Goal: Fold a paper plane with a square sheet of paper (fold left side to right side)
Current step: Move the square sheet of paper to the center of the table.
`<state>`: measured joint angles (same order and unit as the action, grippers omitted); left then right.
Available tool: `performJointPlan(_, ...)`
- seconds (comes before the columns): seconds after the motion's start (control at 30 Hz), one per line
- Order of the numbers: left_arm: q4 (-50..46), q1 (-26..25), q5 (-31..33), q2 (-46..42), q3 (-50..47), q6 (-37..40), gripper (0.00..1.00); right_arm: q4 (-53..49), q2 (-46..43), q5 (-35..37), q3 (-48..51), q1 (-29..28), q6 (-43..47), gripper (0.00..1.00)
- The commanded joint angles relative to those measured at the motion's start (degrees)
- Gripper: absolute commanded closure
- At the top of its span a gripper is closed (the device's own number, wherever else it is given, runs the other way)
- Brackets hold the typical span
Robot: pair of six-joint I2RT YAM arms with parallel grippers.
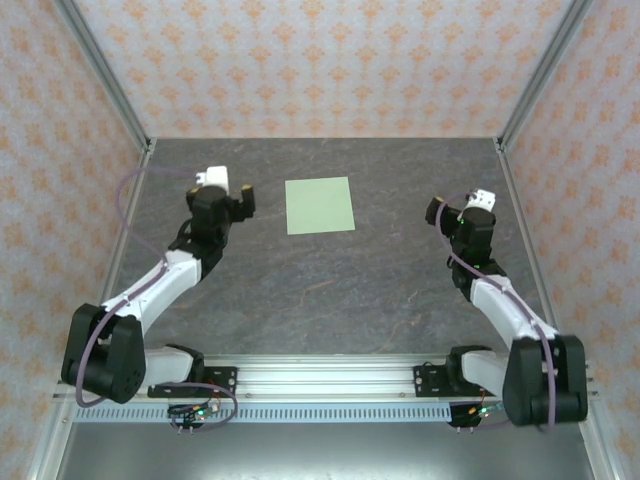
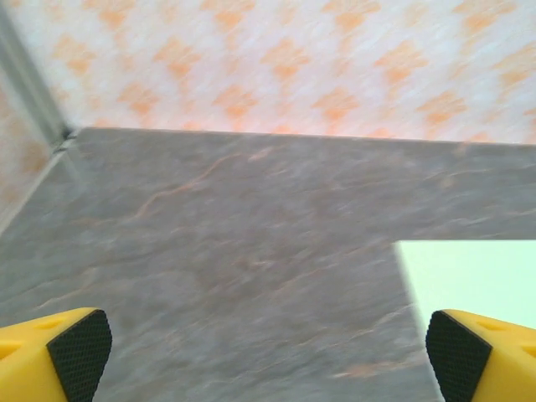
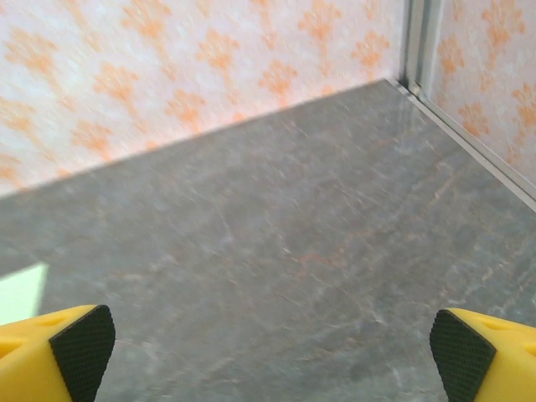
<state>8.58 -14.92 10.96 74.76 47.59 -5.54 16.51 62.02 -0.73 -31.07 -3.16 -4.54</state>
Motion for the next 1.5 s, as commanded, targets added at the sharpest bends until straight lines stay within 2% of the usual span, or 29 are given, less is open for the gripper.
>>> performJointPlan(0.0,-21.41,-4.86,-1.97,8.3,10.32,-6.91,0.0,-16.05,-4.71,0.25,-2.13,-3.79,-6.76,0.0)
performJointPlan(0.17,-33.92,-12.02,-4.52,26.28,31.3,-9.16,0.0,-24.22,-8.76,-0.58,-3.53,-8.33,-11.32,0.0)
performJointPlan(0.37,-45.6,-13.91,-8.73,46.23,53.8,-13.94,0.0,-29.23,-11.1,-0.73,-3.24,-10.53,-11.14,0.0)
performJointPlan(0.63,-50.71,-13.91,-11.14,58.52,67.39,-16.5,0.0,-30.24,-12.71,-3.2,-1.57,-10.5,-11.66,0.0)
performJointPlan(0.8,-53.16,-14.08,-11.05,61.54,69.34,-16.81,0.01,-30.38,-12.71,-2.83,-1.52,-10.57,-11.38,0.0)
performJointPlan(1.1,-54.9,-16.61,-7.89,63.05,66.71,-15.91,0.0,-30.57,-12.62,-2.61,-1.27,-10.56,-11.55,0.0)
performJointPlan(1.47,-52.79,-18.39,-11.89,60.68,56.92,-18.7,0.0,-32.26,-14.28,-2.87,-1.68,-10.62,-12.07,0.0)
